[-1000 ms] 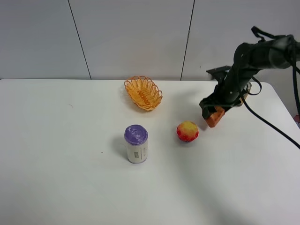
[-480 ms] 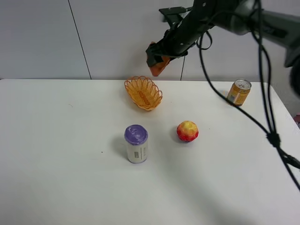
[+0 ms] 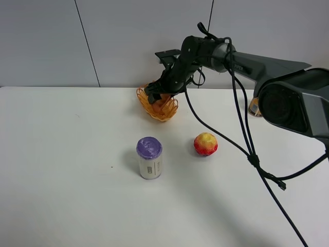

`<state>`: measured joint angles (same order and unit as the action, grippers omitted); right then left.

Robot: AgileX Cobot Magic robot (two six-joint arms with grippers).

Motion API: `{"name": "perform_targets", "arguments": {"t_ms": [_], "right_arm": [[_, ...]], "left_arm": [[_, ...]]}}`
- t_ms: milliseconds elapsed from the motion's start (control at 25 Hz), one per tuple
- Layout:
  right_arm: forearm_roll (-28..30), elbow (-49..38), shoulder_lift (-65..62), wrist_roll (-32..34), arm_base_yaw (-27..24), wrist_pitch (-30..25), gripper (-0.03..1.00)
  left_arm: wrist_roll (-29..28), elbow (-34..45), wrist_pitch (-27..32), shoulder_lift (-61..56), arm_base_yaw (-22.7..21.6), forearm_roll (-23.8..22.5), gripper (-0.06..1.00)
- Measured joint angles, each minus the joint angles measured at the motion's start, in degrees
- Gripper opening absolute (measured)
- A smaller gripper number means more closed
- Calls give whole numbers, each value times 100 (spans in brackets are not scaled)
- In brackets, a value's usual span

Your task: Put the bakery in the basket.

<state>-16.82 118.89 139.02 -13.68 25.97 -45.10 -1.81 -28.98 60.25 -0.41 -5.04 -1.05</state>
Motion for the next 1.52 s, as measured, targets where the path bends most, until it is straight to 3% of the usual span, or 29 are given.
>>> {"name": "perform_targets", "arguments": {"t_ms": [40,160,240,440,600,960,1240,1360,1520], "right_arm": [[17,6,0,-12,0,26,71],[20,12,0,255,0,128,91],[8,12,-6,543,0,110,96],[115,12,-368,602,109,-70,99],[213,12,-1665,767,259,-235,99],[1199,16,-4156,1368,205,-742,99],[1718,-173,-5831,1425,-1021,-1665,99],[1633,-1110,-6834,1426,-1847,-1543,99],[1588,-3137,-8659,1426,-2824,-1095,99]], "left_arm": [[0,5,0,0,0,0,99],[0,5,0,0,0,0,99],[0,5,0,0,0,0,99],[0,5,0,0,0,0,99],[0,5,0,0,0,0,99],[0,5,0,0,0,0,99],[0,5,0,0,0,0,99],[0,5,0,0,0,0,99],[0,5,0,0,0,0,99]]}}
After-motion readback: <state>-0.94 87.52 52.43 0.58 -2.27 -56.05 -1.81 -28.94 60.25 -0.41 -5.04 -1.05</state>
